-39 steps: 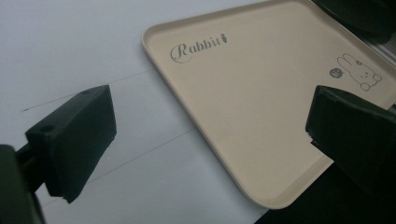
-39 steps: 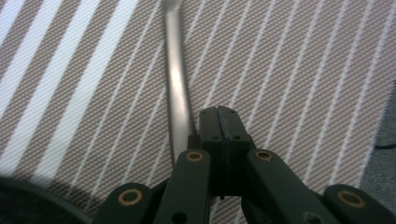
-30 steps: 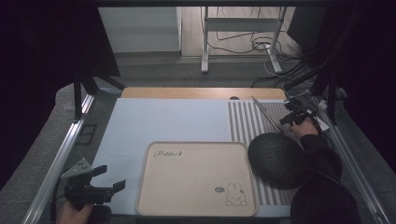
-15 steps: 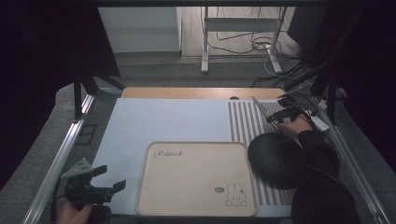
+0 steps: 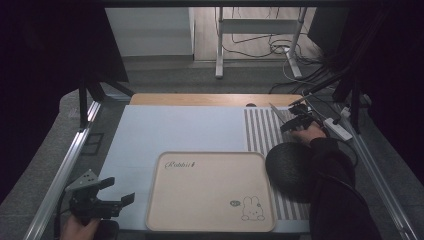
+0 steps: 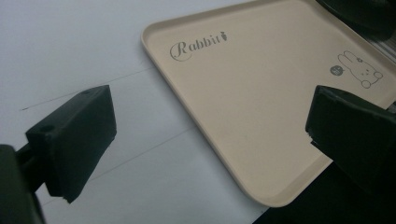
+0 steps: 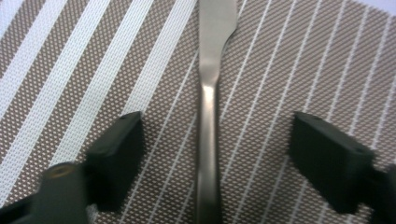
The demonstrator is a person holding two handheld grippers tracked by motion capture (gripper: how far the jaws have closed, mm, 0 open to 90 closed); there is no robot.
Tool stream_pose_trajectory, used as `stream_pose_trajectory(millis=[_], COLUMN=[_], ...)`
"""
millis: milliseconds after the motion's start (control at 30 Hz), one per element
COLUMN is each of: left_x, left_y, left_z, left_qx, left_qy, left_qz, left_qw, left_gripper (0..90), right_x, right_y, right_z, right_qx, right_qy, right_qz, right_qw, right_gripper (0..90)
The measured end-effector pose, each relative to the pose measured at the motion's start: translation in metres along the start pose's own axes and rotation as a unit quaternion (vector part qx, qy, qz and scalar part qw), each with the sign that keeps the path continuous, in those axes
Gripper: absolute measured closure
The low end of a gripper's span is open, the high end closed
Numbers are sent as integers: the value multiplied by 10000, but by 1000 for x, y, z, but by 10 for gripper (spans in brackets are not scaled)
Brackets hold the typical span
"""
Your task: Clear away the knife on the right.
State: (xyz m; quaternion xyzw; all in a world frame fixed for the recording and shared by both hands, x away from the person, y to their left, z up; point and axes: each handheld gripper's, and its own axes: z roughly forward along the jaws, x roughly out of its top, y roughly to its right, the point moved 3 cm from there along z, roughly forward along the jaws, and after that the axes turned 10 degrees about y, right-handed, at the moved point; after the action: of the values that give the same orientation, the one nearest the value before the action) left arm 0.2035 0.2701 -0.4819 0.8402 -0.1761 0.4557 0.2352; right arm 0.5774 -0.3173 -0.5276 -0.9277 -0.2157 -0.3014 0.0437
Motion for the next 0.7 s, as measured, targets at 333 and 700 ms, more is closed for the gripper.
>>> stream_pose_trajectory(millis=[333,700], left_x=[0,0], left_y=[0,0], left_z=[0,0], left_qx=[9,19], left_qy=[-15,-14], left_qz=[6,4], left_qw=[10000,10000], left_gripper=[28,28], right_x=[3,0], right_y=[7,11], right_z=[-6,-11], right_qx=[158,305], right_qy=[67,-75], right_qz=[-52,-94], right_qw=[9998,9995], right_gripper=[725,802])
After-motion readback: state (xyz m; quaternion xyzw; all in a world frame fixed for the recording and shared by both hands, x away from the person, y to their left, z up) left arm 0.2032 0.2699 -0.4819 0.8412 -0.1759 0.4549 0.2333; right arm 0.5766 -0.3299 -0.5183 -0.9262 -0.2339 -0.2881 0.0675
